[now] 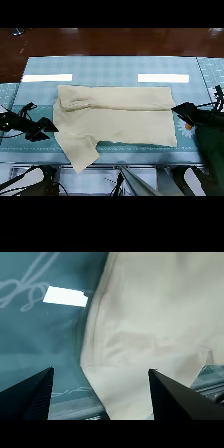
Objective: Fold the shirts.
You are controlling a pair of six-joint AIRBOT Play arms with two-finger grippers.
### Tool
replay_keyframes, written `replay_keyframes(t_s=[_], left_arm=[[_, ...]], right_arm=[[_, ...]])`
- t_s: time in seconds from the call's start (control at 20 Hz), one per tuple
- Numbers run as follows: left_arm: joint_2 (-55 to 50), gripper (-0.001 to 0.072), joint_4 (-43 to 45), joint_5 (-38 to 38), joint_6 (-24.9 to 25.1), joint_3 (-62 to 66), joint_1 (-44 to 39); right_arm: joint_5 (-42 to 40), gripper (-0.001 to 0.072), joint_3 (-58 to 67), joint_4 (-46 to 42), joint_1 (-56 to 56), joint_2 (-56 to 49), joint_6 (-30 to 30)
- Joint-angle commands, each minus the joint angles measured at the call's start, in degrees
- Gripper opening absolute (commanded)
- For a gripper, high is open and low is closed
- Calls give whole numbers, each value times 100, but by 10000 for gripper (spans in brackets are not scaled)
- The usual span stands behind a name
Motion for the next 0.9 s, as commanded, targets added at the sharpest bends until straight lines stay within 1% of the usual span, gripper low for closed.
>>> replay_keyframes(t_s=[0.0,0.2,0.3,0.4,0.55,0.6,0.65,0.7,0.75,0.85], left_arm=[[28,705,-136,28,37,-345,-229],[28,705,-214,116,33,-649,-501],[31,705,-350,177,35,-651,-761],[31,705,-354,291,22,-651,-1150],[31,701,-352,623,-37,-728,-1794],[31,682,-352,780,-131,-763,-1956],[31,437,-354,927,-221,-774,-2074],[35,55,-356,1012,-227,-774,-2149],[35,18,-361,1045,-225,-774,-2181],[42,18,-358,1049,-225,-774,-2166]], right_arm=[[-87,626,-138,229,-17,129,-85],[-90,626,-138,225,-17,129,-87],[-142,626,-138,225,-17,131,-85],[-380,626,-136,190,-24,129,-55],[-807,626,-129,-98,-24,129,295],[-883,626,-125,-354,-24,129,490],[-901,626,-118,-717,-61,131,708],[-813,626,-118,-1095,-221,129,944],[-636,626,-120,-1462,-461,129,1073],[37,625,-127,-2317,-1064,129,1152]])
